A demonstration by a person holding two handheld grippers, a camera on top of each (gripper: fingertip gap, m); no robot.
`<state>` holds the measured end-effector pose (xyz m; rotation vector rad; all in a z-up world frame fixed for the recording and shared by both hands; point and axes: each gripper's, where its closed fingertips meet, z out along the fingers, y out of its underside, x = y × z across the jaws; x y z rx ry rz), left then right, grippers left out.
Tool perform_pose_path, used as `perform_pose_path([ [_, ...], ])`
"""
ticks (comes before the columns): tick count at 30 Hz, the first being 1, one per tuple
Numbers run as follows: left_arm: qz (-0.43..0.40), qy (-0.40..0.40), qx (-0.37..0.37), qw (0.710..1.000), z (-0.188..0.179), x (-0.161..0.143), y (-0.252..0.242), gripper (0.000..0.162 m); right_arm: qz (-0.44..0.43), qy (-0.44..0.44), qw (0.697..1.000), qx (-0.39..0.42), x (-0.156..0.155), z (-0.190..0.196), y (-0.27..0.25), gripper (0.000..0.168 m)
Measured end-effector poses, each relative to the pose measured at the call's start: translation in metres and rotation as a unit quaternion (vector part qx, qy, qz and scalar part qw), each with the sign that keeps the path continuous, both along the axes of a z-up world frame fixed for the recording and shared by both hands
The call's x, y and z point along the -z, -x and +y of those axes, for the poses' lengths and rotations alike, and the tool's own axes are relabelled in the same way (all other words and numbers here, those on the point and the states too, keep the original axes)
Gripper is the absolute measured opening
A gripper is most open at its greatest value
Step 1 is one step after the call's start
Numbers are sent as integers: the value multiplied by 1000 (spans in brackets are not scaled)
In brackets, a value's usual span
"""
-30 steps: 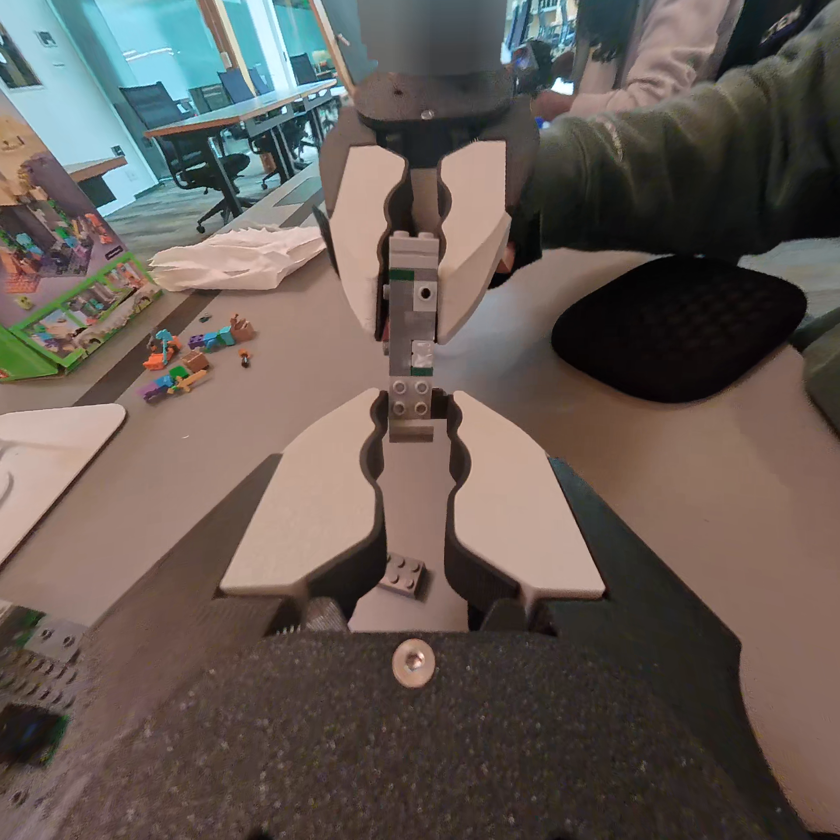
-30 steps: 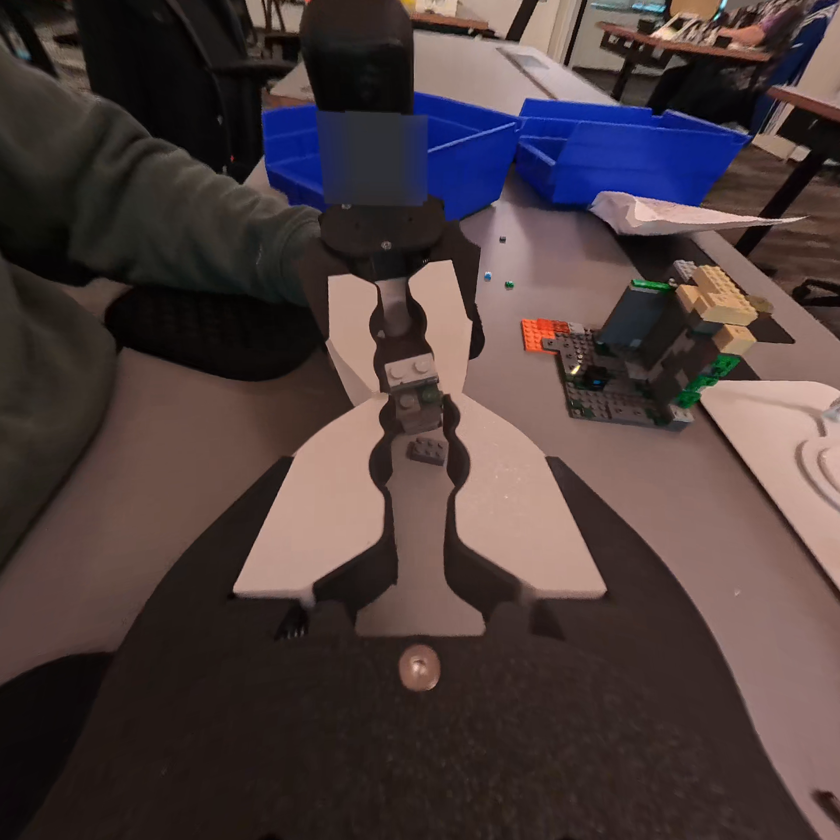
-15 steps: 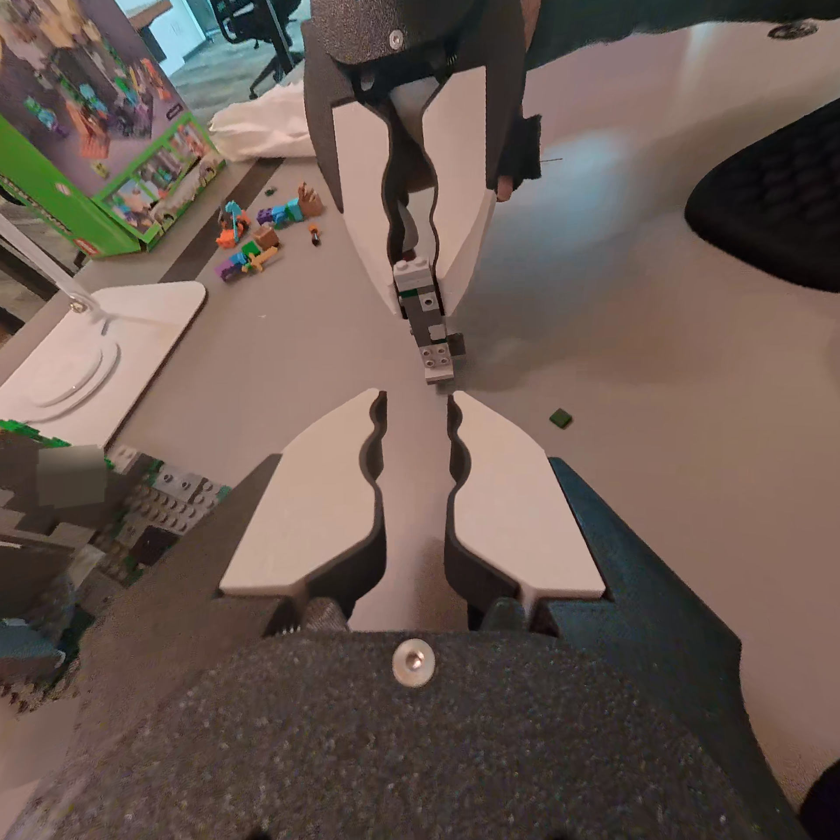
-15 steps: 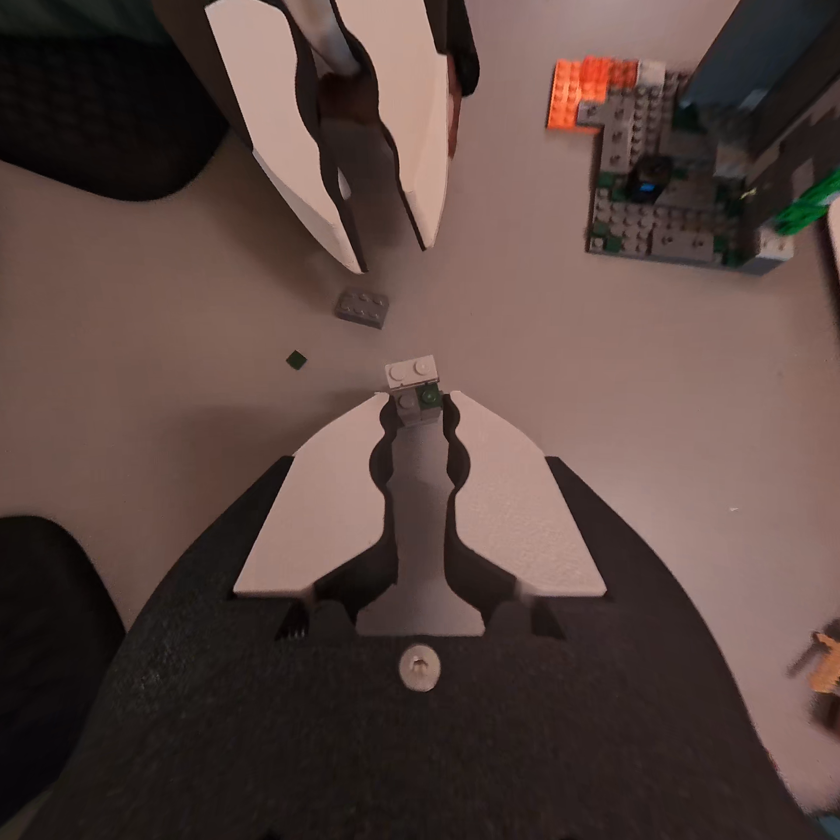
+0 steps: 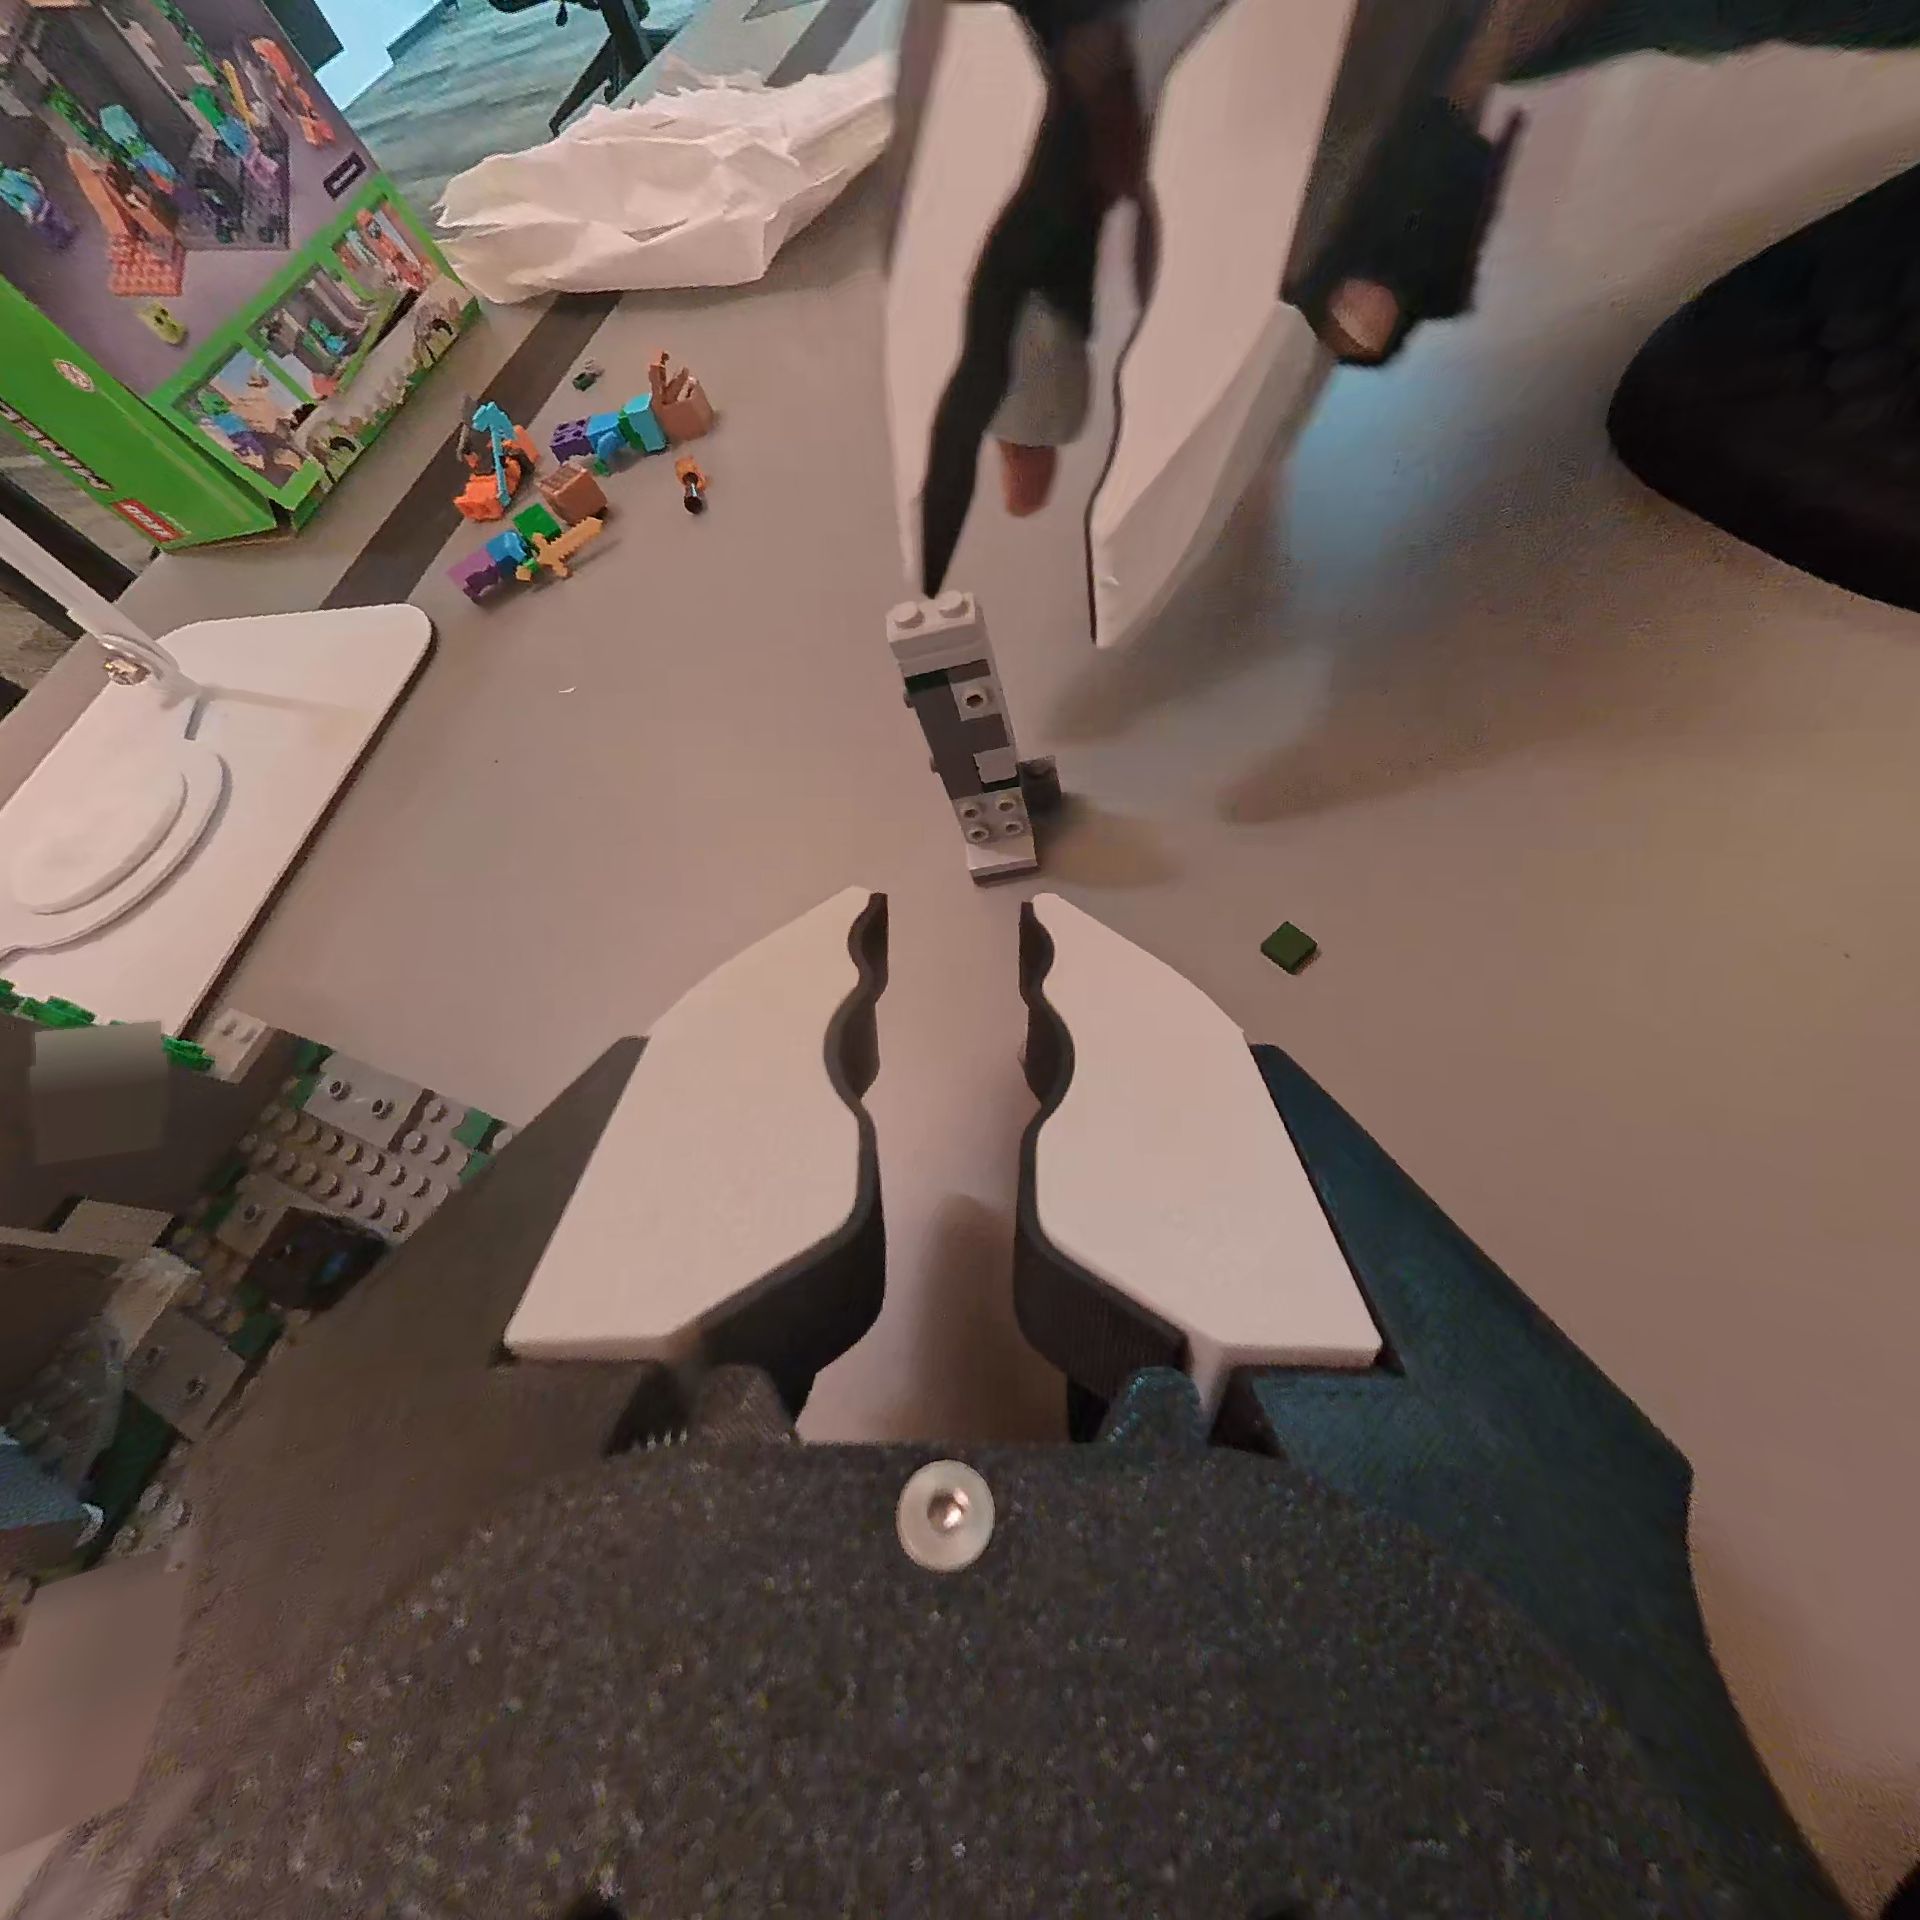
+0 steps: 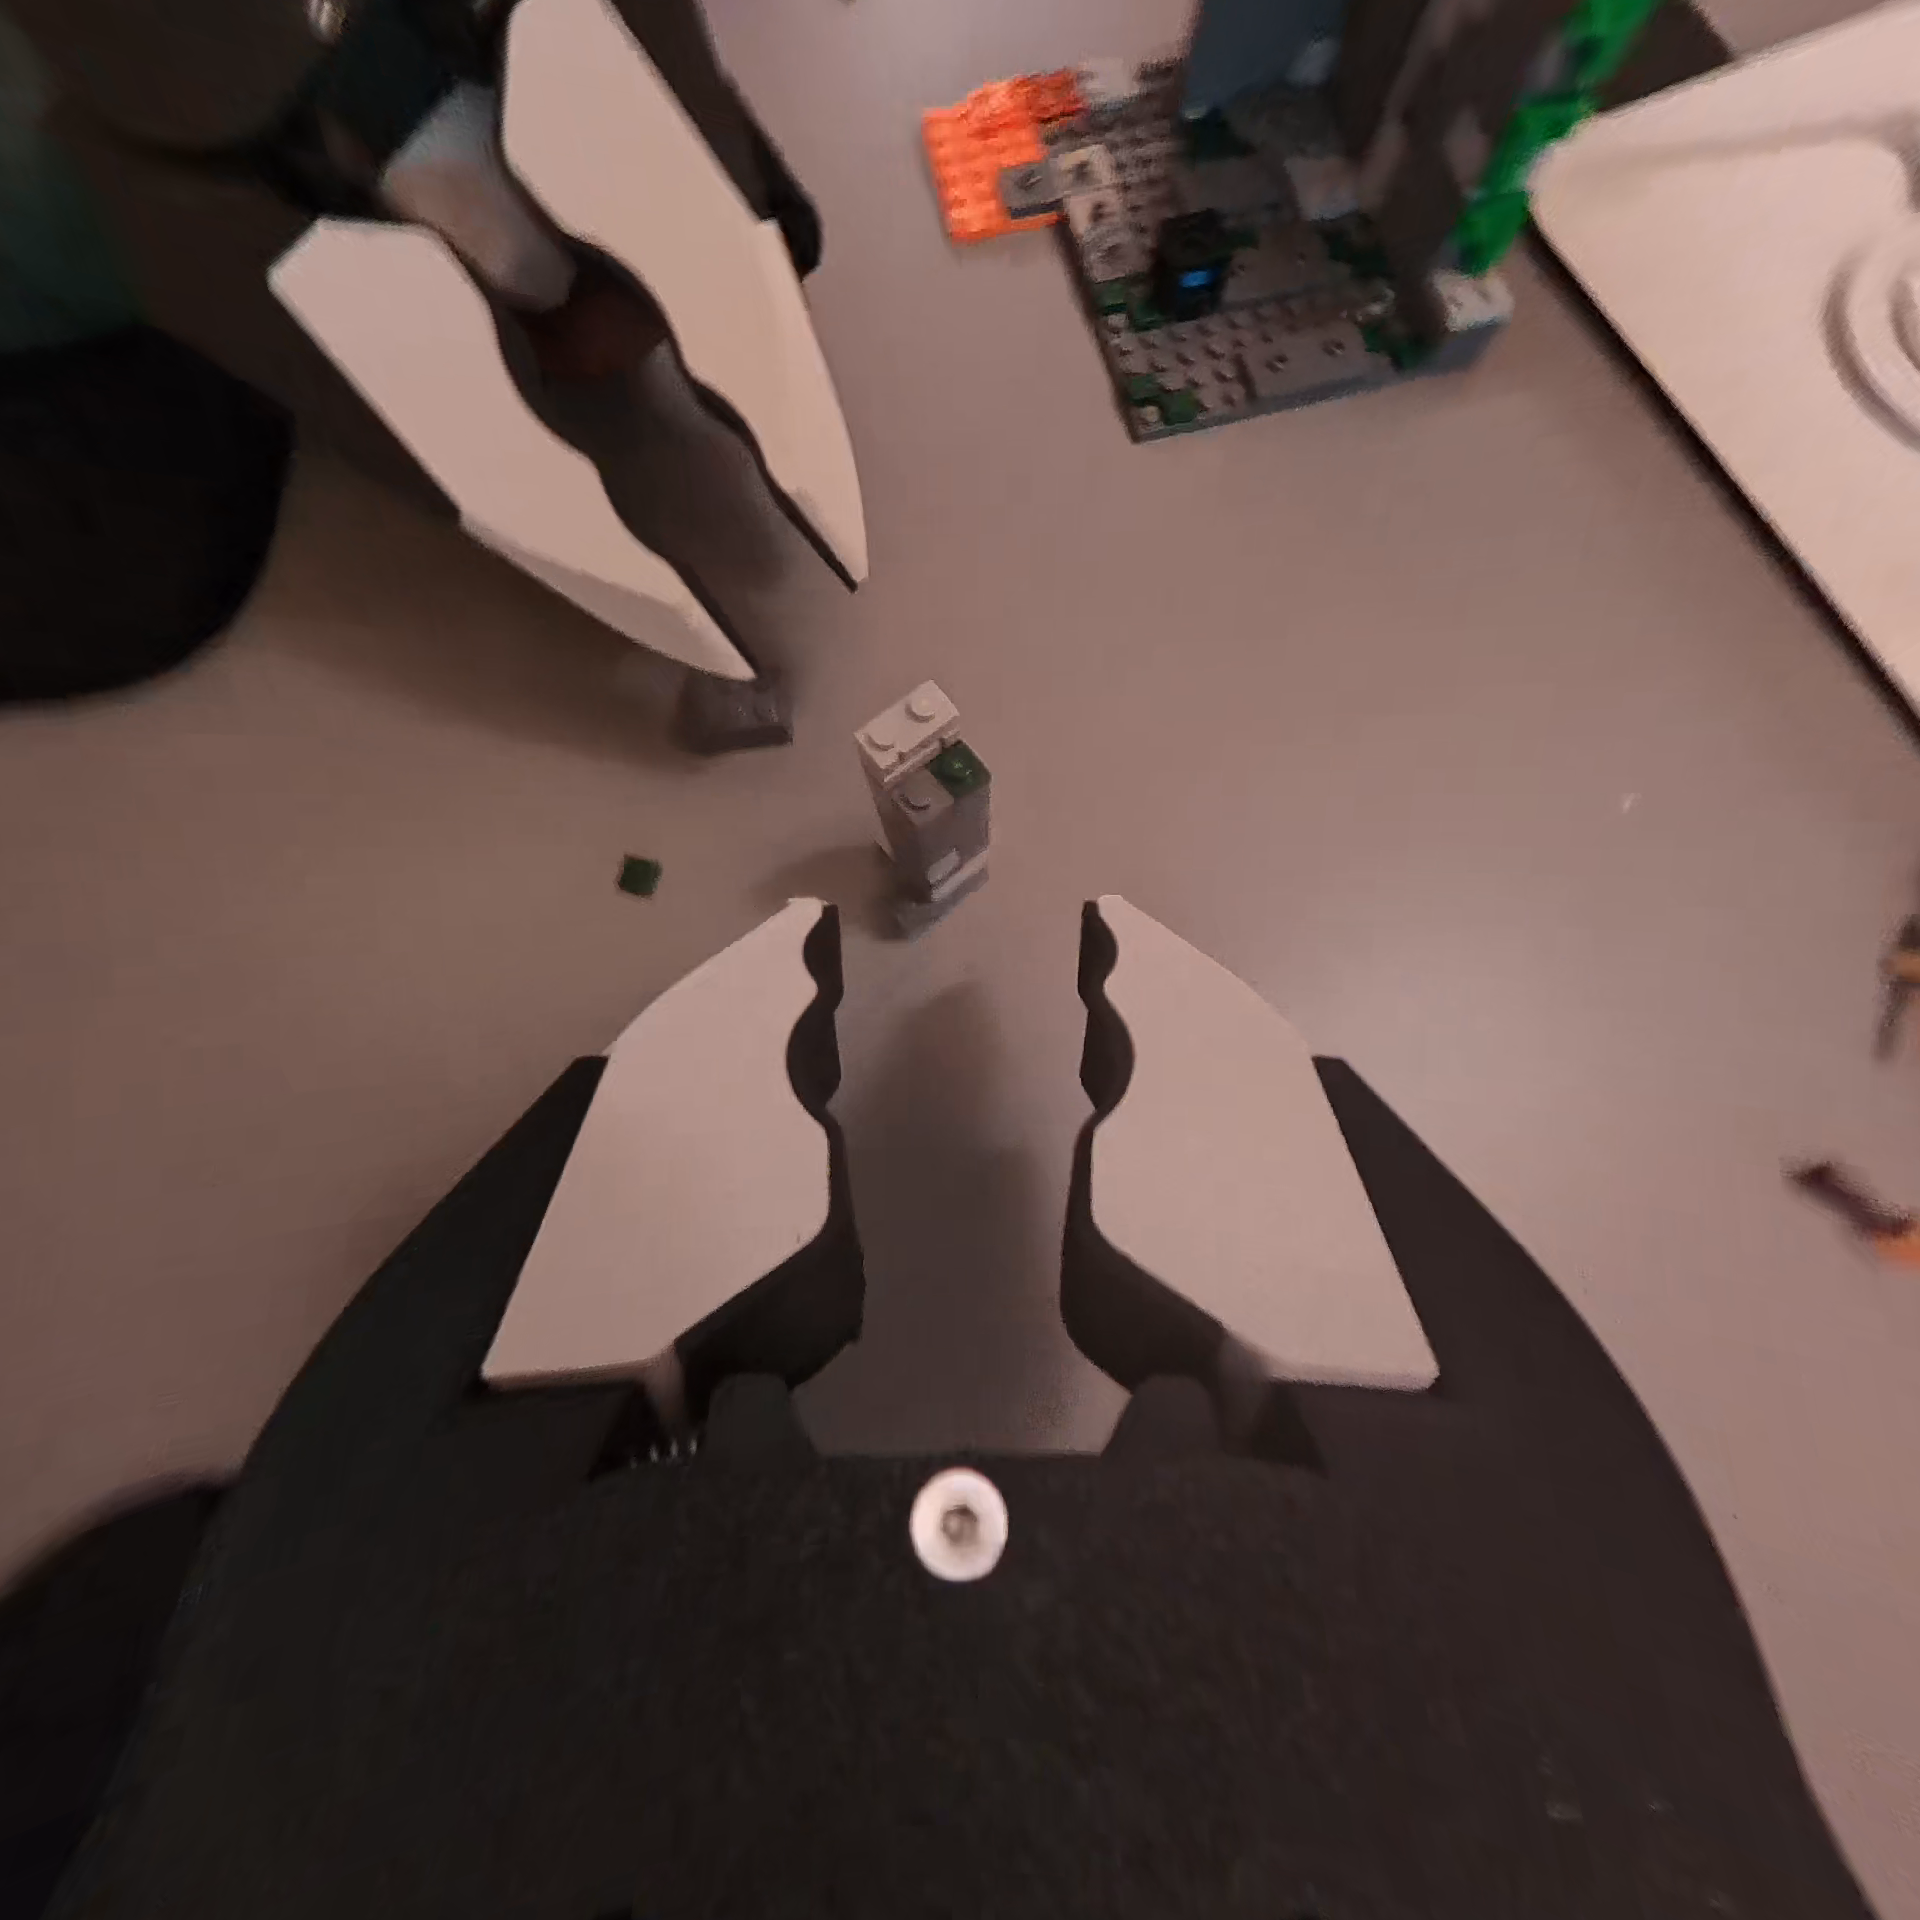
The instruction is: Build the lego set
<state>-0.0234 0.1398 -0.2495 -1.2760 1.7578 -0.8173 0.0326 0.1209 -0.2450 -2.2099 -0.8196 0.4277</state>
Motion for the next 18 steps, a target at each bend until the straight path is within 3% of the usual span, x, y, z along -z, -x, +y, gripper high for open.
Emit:
perform_pose_path([
  [4,-6,0,-8,1000,2,-3,-1,23,27,-25,989,146,8,-3,6,43],
  [10,-13,-15,-14,1000,3,-11,1,23,16,-44,979,200,11,7,17,49],
  [12,-14,-16,-14,1000,3,-11,1,22,10,-48,977,209,12,14,15,48],
  [15,-10,-15,-13,1000,3,-9,2,22,4,-64,979,195,9,19,11,18],
  [18,-9,-13,-12,1000,3,-8,2,22,-12,-76,991,113,4,20,13,18],
])
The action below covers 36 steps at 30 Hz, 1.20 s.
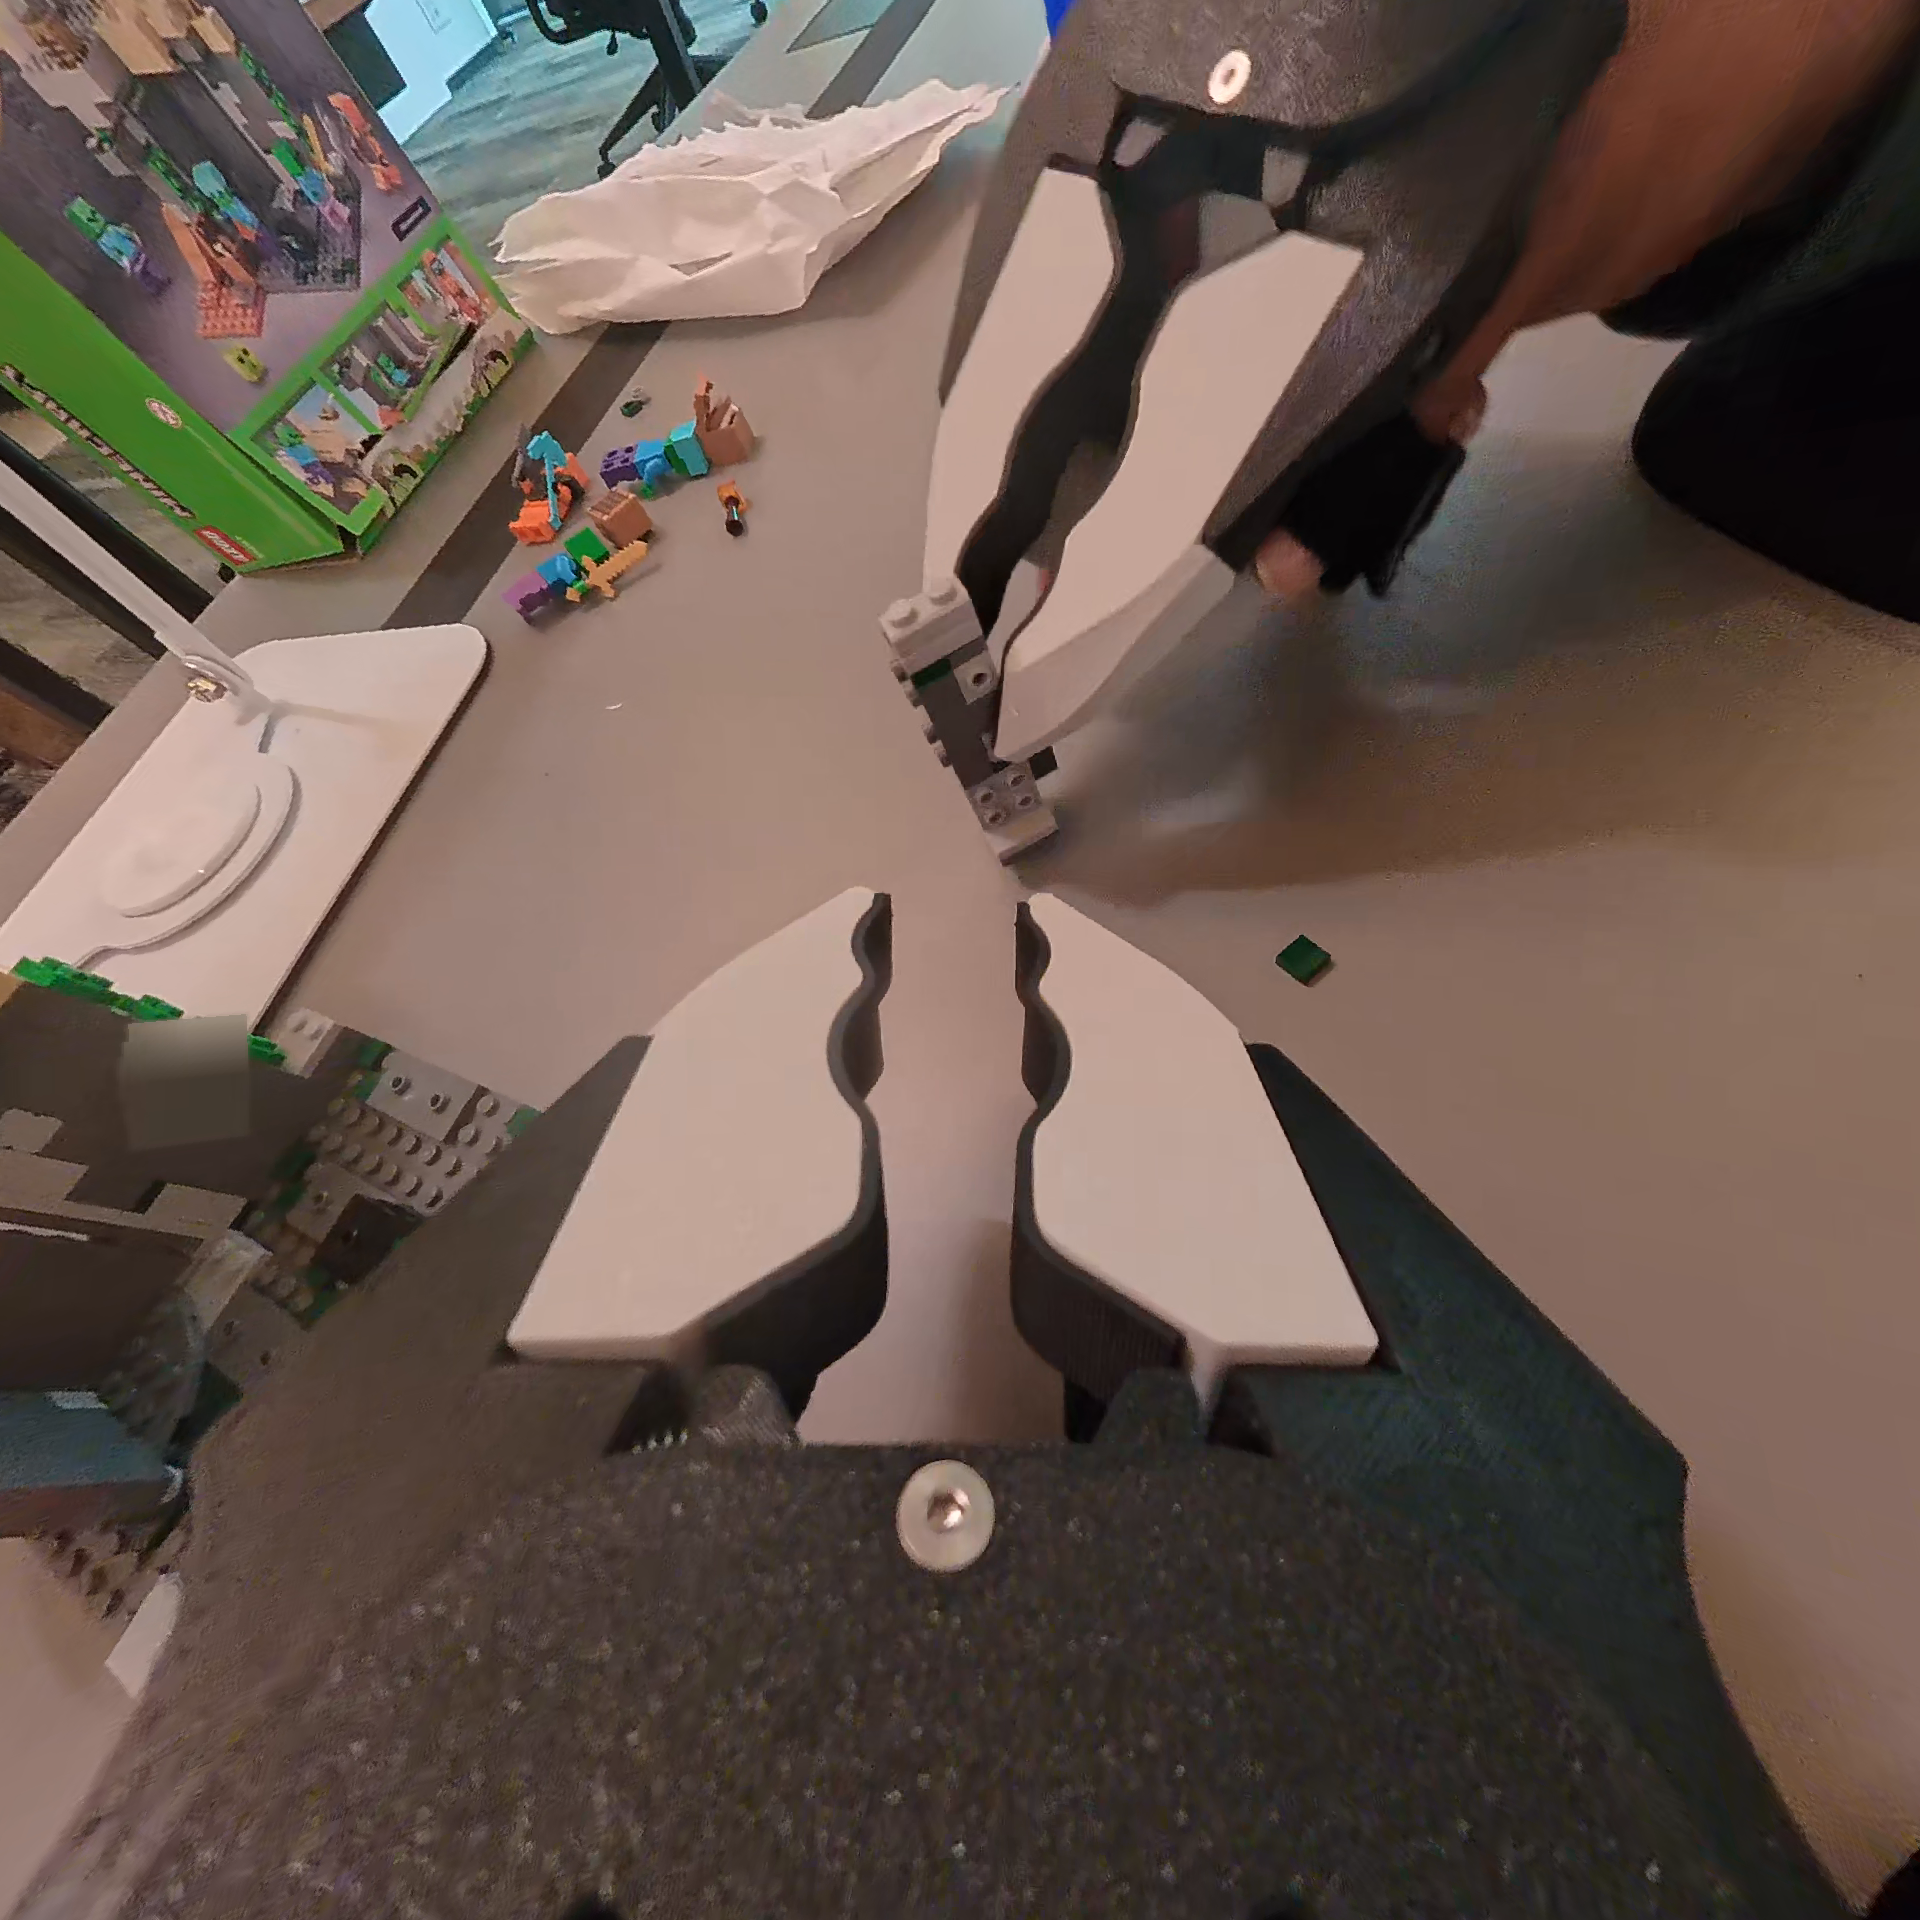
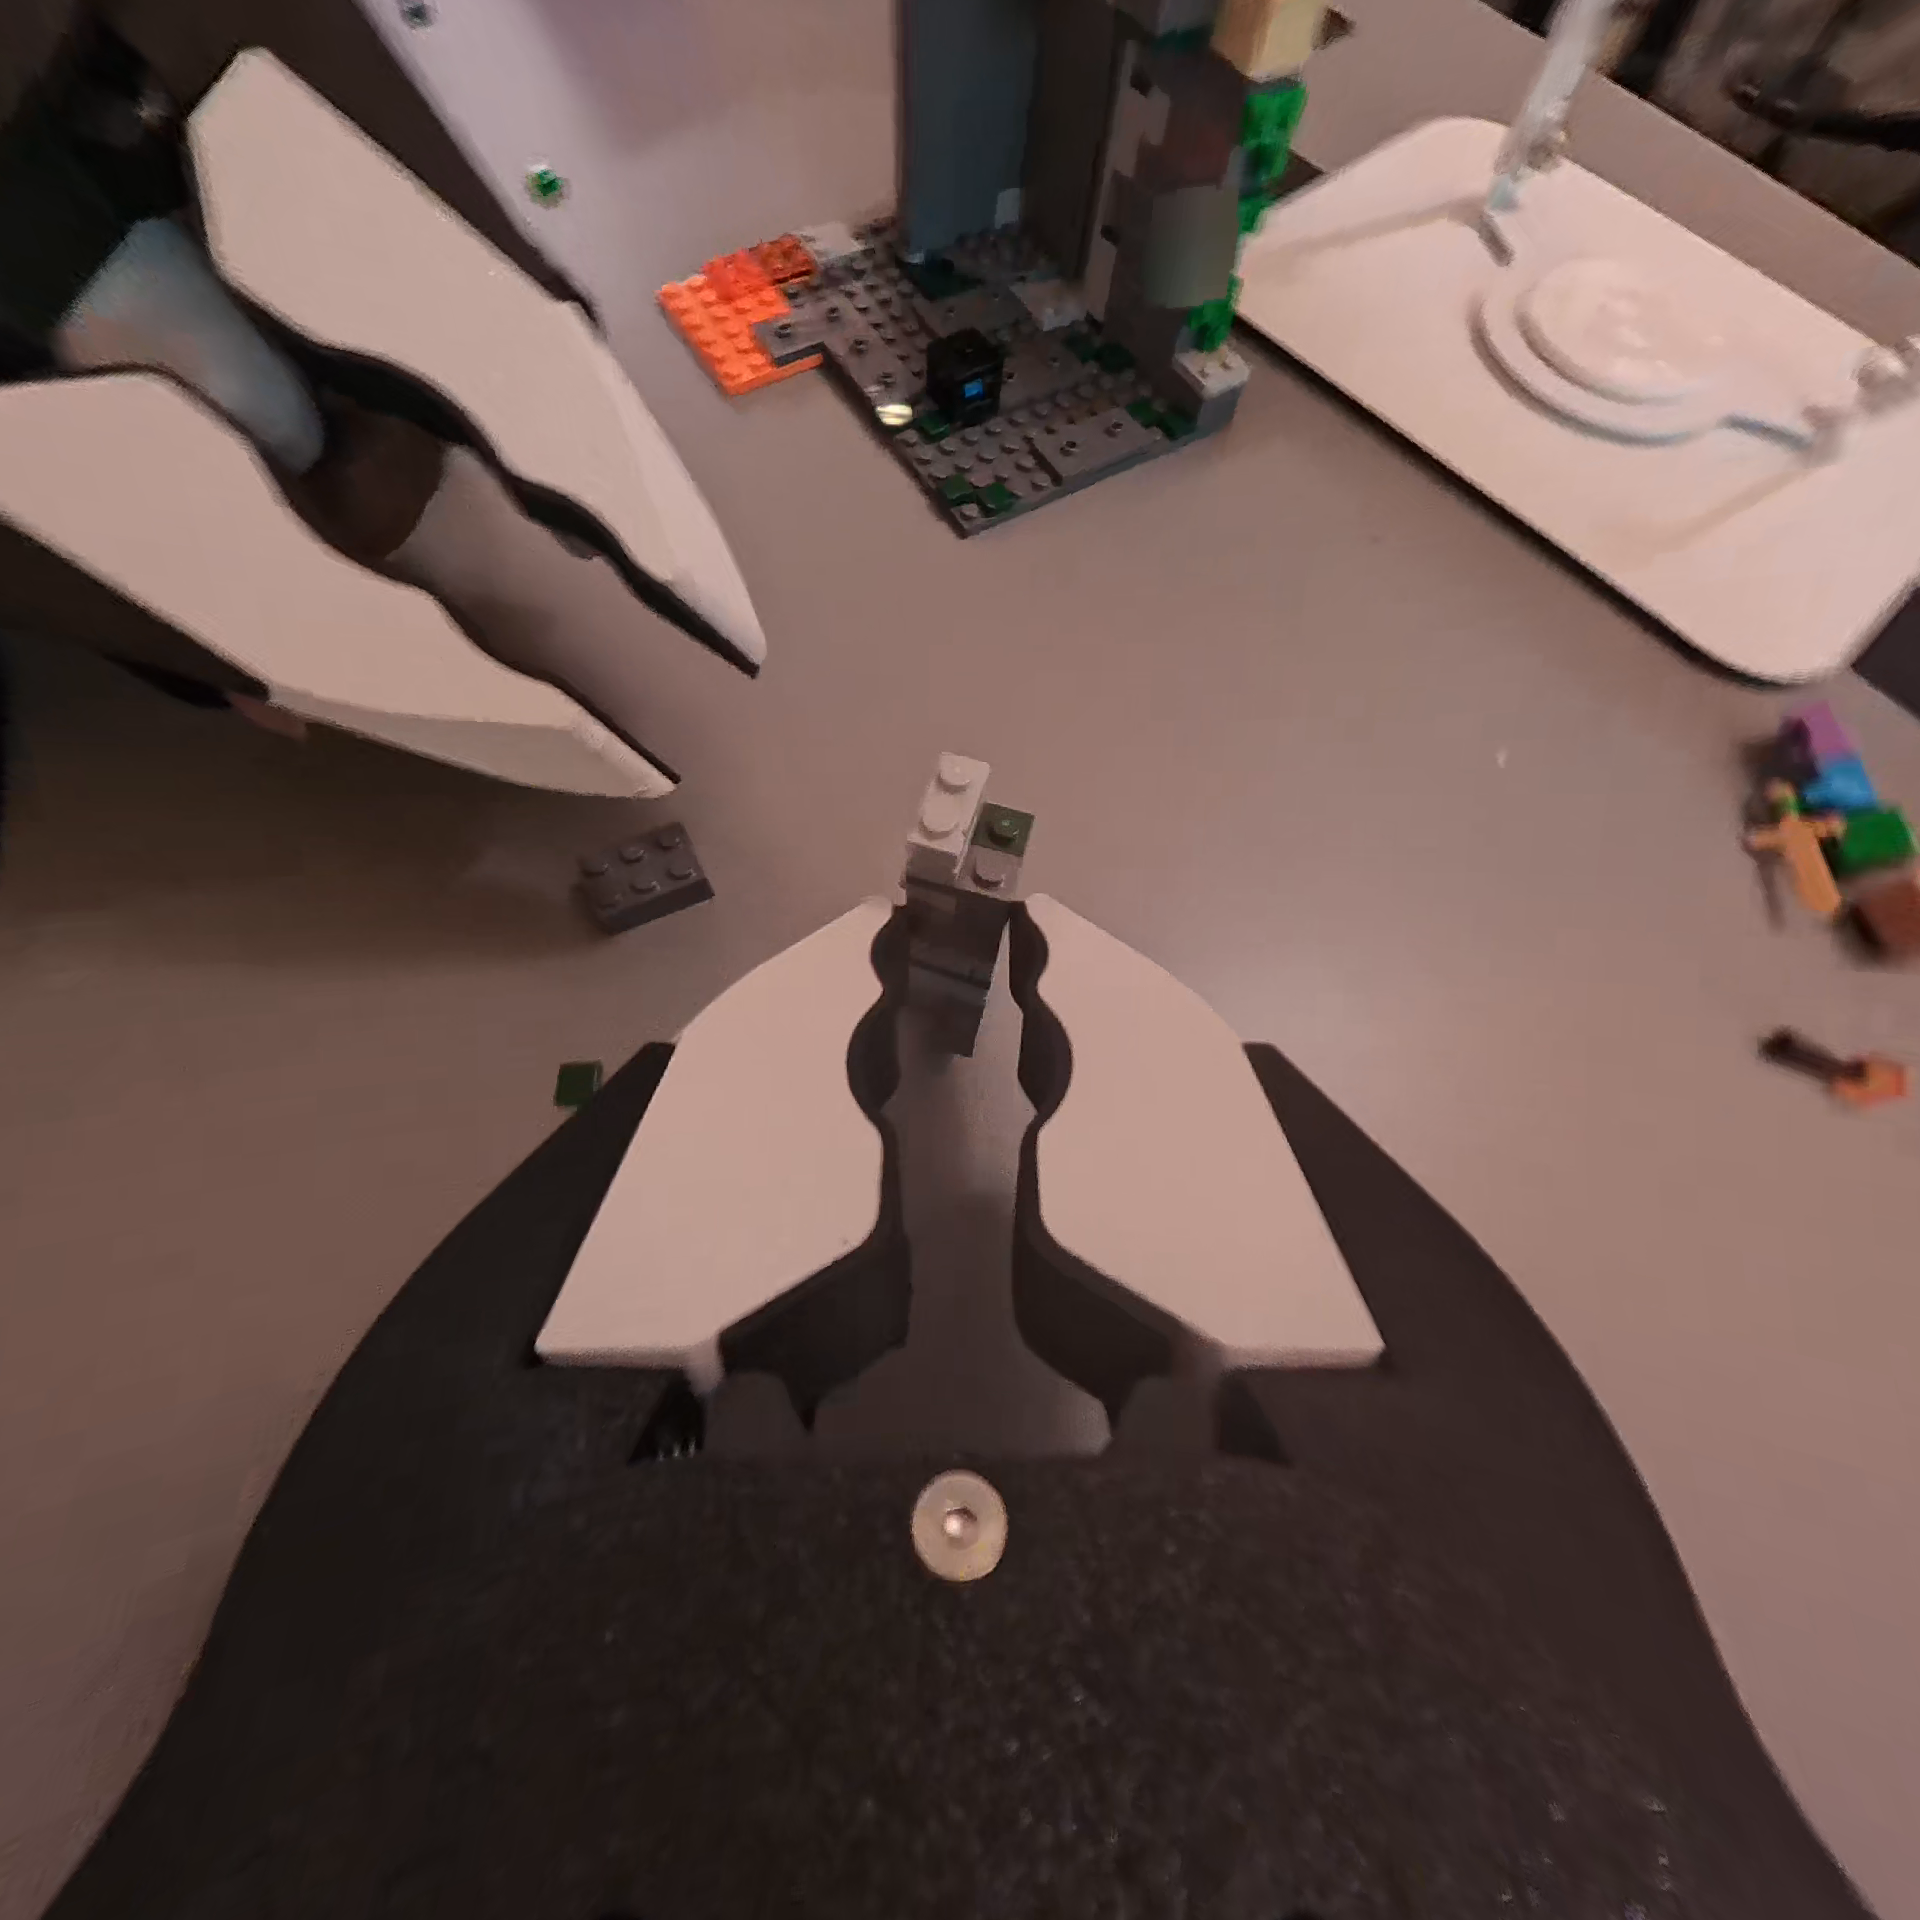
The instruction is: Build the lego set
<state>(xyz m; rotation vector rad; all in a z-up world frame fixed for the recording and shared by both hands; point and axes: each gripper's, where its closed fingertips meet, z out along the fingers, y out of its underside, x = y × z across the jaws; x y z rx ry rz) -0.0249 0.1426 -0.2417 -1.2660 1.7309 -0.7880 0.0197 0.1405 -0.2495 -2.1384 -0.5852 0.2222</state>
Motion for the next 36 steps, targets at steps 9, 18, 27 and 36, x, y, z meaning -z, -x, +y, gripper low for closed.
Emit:
perform_pose_path([
  [9,2,5,-4,1000,4,2,2,22,43,-17,938,-343,-17,-15,20,18],
  [18,4,23,-3,1000,5,7,3,21,38,13,898,-439,0,-20,17,18],
  [27,8,30,2,1000,4,10,4,21,24,49,907,-418,3,-19,19,41],
  [36,9,26,6,1000,2,9,3,20,-64,89,974,-196,0,-14,1,38],
])
